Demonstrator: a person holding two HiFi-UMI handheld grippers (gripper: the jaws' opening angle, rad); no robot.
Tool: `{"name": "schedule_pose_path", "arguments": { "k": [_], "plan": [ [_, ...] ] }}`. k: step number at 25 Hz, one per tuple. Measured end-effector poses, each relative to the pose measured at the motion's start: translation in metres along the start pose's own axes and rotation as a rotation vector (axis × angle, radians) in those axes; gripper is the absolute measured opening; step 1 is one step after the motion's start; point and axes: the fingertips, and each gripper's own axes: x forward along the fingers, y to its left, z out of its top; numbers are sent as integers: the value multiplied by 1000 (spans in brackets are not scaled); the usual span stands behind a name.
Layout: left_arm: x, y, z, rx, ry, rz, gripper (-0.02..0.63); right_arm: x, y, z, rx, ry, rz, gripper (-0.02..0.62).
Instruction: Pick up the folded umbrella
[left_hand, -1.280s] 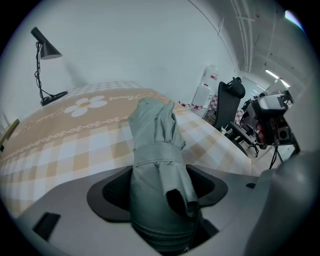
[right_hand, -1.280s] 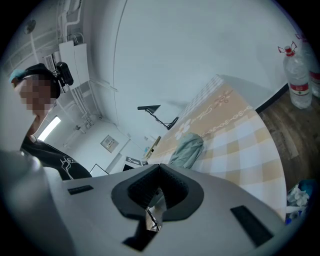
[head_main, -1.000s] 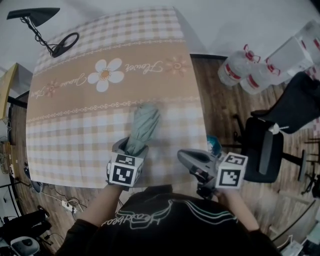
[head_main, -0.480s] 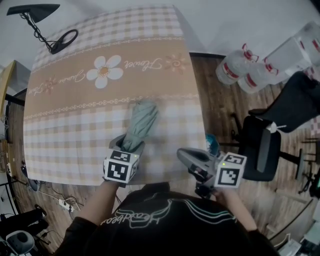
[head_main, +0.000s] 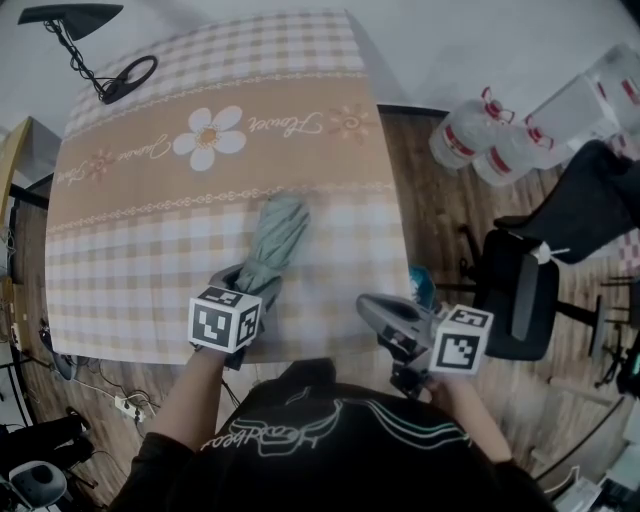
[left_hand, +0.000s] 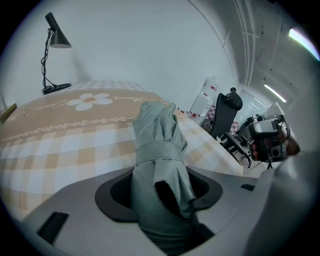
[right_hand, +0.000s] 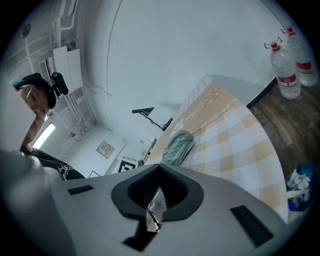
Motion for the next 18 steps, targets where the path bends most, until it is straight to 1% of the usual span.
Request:
{"name": "schedule_pose_path", "arguments": {
  "k": [4, 12, 18],
  "plan": [
    [-9, -3, 0, -42, -26, -22, 245, -4, 0, 1, -2, -12, -7, 11],
    [-35, -27, 7, -121, -109, -103, 245, -8, 9, -6, -14, -9, 5, 11],
    [-63, -46, 14, -138, -178, -147, 247, -12, 21, -18, -41, 8, 13, 11]
  ]
}}
